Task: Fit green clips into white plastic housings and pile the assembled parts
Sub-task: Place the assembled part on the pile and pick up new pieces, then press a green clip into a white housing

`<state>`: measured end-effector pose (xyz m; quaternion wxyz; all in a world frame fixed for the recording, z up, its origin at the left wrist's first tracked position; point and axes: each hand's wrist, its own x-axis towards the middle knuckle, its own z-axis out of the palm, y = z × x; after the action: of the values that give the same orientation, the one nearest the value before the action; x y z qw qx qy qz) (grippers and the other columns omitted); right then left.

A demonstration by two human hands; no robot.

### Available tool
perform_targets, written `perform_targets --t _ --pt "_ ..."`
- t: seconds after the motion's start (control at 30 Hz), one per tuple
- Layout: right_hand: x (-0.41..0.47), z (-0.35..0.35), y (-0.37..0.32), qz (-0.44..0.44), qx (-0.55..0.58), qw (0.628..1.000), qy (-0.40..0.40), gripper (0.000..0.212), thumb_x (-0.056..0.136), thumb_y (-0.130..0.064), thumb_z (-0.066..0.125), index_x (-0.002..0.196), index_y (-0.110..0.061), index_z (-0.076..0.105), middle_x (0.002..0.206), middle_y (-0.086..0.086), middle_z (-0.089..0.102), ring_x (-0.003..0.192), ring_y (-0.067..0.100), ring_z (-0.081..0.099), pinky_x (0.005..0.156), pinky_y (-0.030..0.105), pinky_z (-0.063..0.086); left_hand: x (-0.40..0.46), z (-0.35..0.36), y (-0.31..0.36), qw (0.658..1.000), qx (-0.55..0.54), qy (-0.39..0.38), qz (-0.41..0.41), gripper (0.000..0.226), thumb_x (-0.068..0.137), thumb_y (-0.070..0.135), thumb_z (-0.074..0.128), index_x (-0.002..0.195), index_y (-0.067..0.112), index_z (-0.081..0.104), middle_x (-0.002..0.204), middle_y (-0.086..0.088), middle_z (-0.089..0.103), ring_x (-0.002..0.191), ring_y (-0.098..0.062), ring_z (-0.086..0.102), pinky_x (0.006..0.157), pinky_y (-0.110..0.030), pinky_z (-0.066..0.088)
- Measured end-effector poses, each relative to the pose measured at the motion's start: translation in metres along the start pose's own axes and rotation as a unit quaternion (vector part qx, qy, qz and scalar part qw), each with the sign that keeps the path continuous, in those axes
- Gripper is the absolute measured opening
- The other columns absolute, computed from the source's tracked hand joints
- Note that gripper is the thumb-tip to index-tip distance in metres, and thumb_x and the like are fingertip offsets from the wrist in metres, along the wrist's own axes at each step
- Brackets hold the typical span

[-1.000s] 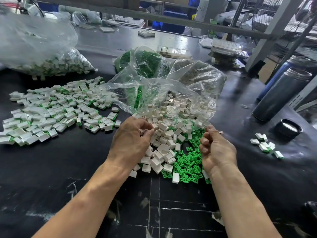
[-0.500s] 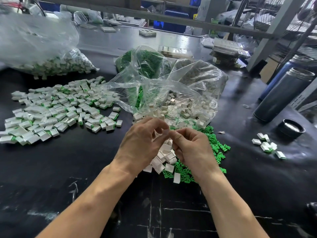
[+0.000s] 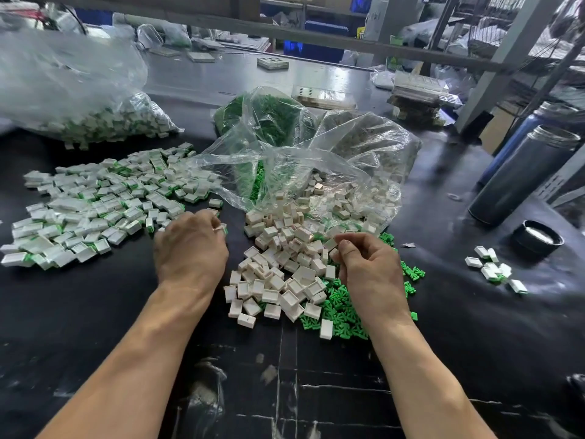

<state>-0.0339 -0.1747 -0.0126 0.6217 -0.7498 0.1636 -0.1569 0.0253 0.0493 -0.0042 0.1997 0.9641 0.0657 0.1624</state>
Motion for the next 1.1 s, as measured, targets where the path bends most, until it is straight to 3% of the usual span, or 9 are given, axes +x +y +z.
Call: perform_targets --t 0.1,0.2,0.33,0.6,0.73,0.9,1.1 --pt "0.001 -0.002 0.001 -0.009 -0.031 0.999 0.005 0.017 0.103 -0.017 0.06 0.096 -0.025 0.072 0.084 0.001 0.075 0.067 0.012 0.06 0.067 0.033 0.048 -0.002 0.0 0.003 0.999 -0.036 0.002 0.013 0.032 0.094 0.018 0.07 0.126 0.016 0.065 0.115 -0.011 0.068 0.109 -0.031 0.063 0.1 -0.049 0.049" --pt "0.001 -0.006 0.0 -0.028 -0.09 0.995 0.014 0.015 0.102 -0.021 0.062 0.093 -0.028 0.072 0.081 -0.006 0.073 0.069 0.012 0.064 0.065 0.03 0.05 -0.009 -0.001 0.013 0.993 -0.113 -0.024 0.04 0.02 0.094 0.023 0.072 0.114 0.021 0.07 0.107 -0.001 0.07 0.099 -0.022 0.066 0.092 -0.043 0.056" --pt "0.001 -0.01 -0.001 -0.044 -0.208 0.977 0.006 0.007 0.098 -0.029 0.067 0.095 -0.027 0.074 0.084 -0.012 0.071 0.081 0.014 0.068 0.078 0.034 0.056 -0.019 0.0 0.025 0.98 -0.162 -0.094 0.059 0.006 0.093 0.035 0.073 0.094 0.031 0.068 0.094 0.011 0.065 0.084 -0.007 0.062 0.082 -0.032 0.056" --pt "-0.003 -0.01 -0.01 -0.02 -0.322 0.946 -0.035 0.015 0.093 -0.047 0.073 0.087 -0.032 0.07 0.082 -0.018 0.065 0.077 -0.001 0.059 0.072 0.029 0.047 -0.022 0.001 0.029 0.978 -0.152 -0.127 0.065 0.014 0.091 0.042 0.074 0.097 0.03 0.071 0.1 0.013 0.064 0.092 -0.008 0.062 0.089 -0.033 0.054" --pt "-0.003 -0.014 -0.011 0.002 -0.342 0.938 -0.06 0.019 0.088 -0.051 0.076 0.083 -0.034 0.07 0.084 -0.016 0.066 0.08 0.004 0.061 0.078 0.035 0.053 -0.022 0.0 0.03 0.976 -0.154 -0.143 0.057 0.011 0.09 0.044 0.074 0.09 0.034 0.069 0.102 0.014 0.063 0.096 -0.009 0.062 0.093 -0.037 0.054" --pt "-0.003 -0.015 -0.014 0.022 -0.359 0.928 -0.095 0.018 0.087 -0.048 0.079 0.094 -0.034 0.07 0.093 -0.018 0.067 0.09 0.007 0.064 0.09 0.04 0.056 -0.026 0.0 0.036 0.973 -0.146 -0.164 0.067 0.019 0.083 0.051 0.078 0.086 0.037 0.065 0.106 0.012 0.059 0.108 -0.015 0.058 0.101 -0.042 0.05" --pt "-0.006 -0.012 -0.013 -0.025 -0.328 0.944 -0.035 0.007 0.096 -0.033 0.071 0.103 -0.031 0.069 0.091 -0.015 0.067 0.093 0.014 0.066 0.088 0.036 0.056 -0.033 -0.001 0.043 0.974 -0.137 -0.165 0.076 0.024 0.077 0.047 0.084 0.085 0.04 0.063 0.106 0.011 0.061 0.108 -0.014 0.057 0.106 -0.046 0.049"
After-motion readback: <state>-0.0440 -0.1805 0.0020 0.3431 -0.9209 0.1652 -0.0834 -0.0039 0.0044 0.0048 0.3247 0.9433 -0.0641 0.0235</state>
